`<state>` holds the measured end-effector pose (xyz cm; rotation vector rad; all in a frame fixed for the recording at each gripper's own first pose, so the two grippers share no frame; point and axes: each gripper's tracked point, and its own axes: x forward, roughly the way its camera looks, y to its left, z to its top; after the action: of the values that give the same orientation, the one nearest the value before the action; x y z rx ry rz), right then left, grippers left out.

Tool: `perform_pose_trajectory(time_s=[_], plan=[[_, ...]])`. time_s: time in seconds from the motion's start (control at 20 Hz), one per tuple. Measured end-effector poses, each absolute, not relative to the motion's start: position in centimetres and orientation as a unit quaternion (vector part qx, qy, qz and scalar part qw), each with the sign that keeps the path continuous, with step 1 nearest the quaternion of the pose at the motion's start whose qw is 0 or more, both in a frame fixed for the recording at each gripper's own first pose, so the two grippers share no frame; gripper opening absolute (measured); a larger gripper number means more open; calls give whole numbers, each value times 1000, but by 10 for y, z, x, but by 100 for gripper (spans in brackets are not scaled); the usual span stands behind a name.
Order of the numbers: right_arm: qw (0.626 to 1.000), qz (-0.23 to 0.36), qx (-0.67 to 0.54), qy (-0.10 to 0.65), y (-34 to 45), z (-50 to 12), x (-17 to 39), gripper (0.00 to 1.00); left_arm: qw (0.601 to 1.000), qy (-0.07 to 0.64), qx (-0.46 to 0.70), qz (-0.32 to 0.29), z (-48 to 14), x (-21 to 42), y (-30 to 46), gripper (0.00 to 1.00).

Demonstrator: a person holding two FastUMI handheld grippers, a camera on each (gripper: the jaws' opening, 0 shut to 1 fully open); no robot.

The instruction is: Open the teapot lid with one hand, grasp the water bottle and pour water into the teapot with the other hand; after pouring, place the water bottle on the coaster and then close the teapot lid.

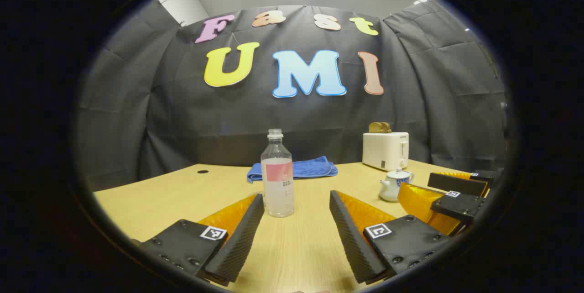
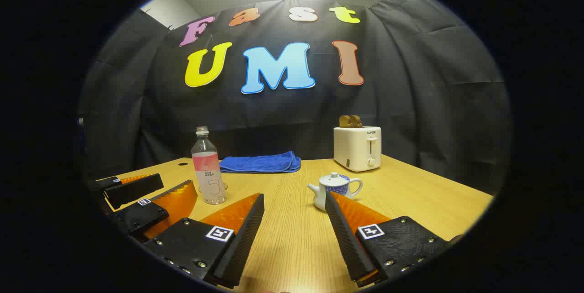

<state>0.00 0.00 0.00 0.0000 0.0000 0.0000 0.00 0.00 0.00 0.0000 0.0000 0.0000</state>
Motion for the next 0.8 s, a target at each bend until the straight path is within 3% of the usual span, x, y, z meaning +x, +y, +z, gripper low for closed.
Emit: perform_pose_trajectory(time_s=[0.8], plan=[[999, -38, -15, -7, -7, 3, -4, 83, 1000, -1, 1, 17, 0, 1, 5, 100]])
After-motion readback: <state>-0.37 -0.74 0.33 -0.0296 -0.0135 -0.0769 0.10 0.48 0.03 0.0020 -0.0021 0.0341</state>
